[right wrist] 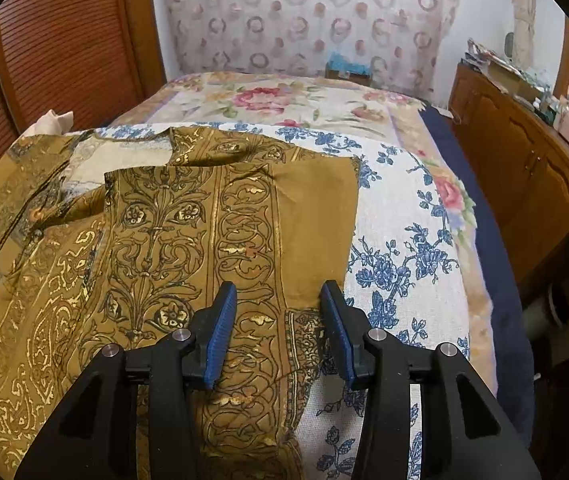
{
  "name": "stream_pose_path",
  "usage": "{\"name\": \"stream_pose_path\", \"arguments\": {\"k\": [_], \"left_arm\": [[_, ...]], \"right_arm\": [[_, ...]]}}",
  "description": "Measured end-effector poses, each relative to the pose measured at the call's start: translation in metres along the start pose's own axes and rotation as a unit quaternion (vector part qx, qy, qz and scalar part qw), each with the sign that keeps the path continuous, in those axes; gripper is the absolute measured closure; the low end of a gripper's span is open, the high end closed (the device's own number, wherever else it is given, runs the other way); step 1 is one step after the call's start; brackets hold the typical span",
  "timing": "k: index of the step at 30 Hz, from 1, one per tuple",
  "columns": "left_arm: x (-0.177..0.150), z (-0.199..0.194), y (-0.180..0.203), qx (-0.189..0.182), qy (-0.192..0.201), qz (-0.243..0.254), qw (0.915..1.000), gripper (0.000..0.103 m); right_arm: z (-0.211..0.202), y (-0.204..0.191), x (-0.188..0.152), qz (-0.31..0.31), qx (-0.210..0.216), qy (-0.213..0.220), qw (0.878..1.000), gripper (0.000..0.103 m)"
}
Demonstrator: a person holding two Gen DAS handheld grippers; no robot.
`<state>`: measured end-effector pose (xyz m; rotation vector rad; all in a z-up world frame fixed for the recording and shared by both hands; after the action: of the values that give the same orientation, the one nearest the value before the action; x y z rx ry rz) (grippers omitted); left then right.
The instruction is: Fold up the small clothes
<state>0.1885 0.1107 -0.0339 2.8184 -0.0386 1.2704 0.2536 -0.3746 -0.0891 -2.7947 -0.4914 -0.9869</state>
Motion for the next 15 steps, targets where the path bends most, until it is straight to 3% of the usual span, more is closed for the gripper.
{"name": "stream_pose_path", "arguments": {"k": [2,12,15], "left_arm": [[0.004,0.01,-0.005,-0.006,-0.005,-0.011,0.9999,0.037],[0.018,0.055,-0.025,-0.003,-0.038,-0.061,0.9974,0.04],[0.02,0.061,-0.026,-0.01,-0.04,-0.068,0.9968,0.048]], "right_arm": [[0.0,0.0,0.0,0.001,0.001,0.0,1.0,0.058],[0.0,0.0,0.0,0.001,0.001,0.0,1.0,0.058],[0.0,0.0,0.0,0.001,0.001,0.0,1.0,0.058]]}}
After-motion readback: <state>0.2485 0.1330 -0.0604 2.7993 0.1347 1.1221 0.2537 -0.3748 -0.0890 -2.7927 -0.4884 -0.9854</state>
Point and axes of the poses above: each gripper's, at about its wrist camera, not at the fingertips, and z roughly the way its jaws point, y to its right, x to its top, the point moved 2 cm from there along z, roughly the way its jaws point, and after that the axes turned 1 degree about x, right-handed, at the moved point
